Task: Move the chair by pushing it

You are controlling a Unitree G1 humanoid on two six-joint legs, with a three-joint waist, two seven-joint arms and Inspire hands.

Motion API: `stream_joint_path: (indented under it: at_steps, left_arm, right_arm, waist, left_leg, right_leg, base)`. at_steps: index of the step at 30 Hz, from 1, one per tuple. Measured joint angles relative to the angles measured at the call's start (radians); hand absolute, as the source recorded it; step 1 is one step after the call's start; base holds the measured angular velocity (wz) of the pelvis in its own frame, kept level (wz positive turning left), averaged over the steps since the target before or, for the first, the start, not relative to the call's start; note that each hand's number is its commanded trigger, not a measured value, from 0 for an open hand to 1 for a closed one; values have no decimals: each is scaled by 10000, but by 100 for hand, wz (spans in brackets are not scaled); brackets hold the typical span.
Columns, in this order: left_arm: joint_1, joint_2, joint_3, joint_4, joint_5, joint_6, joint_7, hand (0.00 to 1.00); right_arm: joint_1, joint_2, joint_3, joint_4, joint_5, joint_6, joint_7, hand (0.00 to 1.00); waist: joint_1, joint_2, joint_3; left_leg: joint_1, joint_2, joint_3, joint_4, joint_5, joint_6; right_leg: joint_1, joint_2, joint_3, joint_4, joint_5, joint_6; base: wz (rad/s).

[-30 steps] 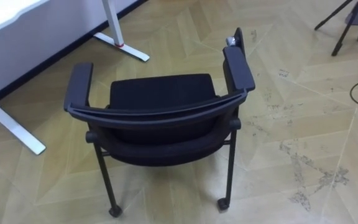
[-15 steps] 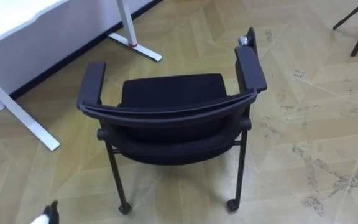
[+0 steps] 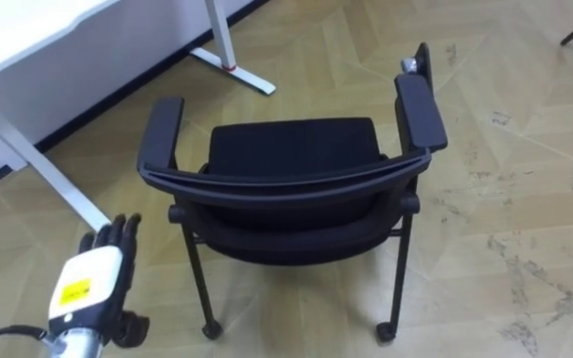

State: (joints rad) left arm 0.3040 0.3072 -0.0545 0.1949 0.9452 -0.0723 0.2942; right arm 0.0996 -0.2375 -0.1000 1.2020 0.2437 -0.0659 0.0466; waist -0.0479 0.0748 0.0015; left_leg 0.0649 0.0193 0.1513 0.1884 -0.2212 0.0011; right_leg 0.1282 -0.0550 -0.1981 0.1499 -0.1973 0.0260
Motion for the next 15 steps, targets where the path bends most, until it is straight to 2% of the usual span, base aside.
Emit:
stream_joint_path:
  at_steps: [2,5,10,13,15]
  left_arm:
    - [-2,211,-233,-608,8,26,-17,0]
    - [9,265,-266,-1134,99,245,-231,0]
    - [10,381,-271,-1918,101,294,-265,0]
    - [11,637,-288,-2464,96,261,-276,0]
    - [-19,671,-285,-2757,97,231,-276,0]
  right_arm:
    - [-57,-1,101,14,176,-16,-7,0]
    - [-151,45,198,423,300,-70,-2,0]
    - [-211,64,220,829,739,-64,-18,0]
    - [-229,56,213,900,867,-64,-43,0]
    - [-235,52,199,930,866,-64,-89,0]
  waist:
    - [-2,24,-17]
    - [11,29,-11]
    - [13,31,-9]
    - [-43,36,-1]
    - [-78,48,-3]
  left_leg:
    - [-4,3,2,15,0,0]
    - [-38,-1,-58,49,0,0]
    - [-206,-6,-181,164,1,1]
    - [-208,-7,-190,179,2,1]
    - [-187,-11,-188,176,2,2]
  right_leg:
    - [11,5,-55,-4,0,0]
    - [-23,1,-120,-14,0,0]
    - [-62,-8,-270,-16,0,0]
    - [-17,-4,-261,-14,0,0]
    - [6,-5,-258,-14,0,0]
  base:
    - [0]
    - [6]
    - [8]
    - [0]
    - [0]
